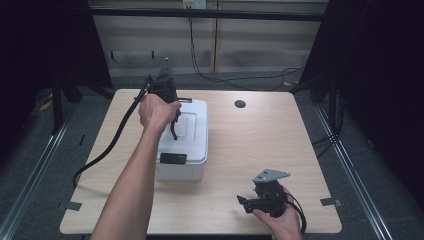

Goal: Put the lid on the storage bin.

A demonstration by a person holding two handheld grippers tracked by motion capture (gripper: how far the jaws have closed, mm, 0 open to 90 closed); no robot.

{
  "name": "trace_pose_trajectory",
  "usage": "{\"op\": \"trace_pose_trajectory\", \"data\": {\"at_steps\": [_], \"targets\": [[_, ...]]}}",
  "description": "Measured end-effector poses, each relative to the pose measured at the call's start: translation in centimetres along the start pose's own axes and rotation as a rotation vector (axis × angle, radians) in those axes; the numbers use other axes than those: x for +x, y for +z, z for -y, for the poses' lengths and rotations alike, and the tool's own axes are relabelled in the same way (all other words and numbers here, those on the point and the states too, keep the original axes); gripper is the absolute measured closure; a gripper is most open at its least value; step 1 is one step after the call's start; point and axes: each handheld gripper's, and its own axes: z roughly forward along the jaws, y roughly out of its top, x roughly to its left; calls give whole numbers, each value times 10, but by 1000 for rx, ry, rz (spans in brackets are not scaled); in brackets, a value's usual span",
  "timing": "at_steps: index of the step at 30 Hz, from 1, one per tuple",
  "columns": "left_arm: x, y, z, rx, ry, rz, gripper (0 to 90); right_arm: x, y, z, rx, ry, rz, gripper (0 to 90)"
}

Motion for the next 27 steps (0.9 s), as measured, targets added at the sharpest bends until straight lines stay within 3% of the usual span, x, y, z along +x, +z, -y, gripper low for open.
{"op": "trace_pose_trajectory", "data": {"at_steps": [7,10,27], "targets": [[3,2,0,8,3,4,847,0,0,0,2,1,-1,222],[9,4,0,12,-7,29,848,0,0,0,5,2,0,222],[9,5,-1,12,8,13,836,0,1,0,6,3,1,222]]}}
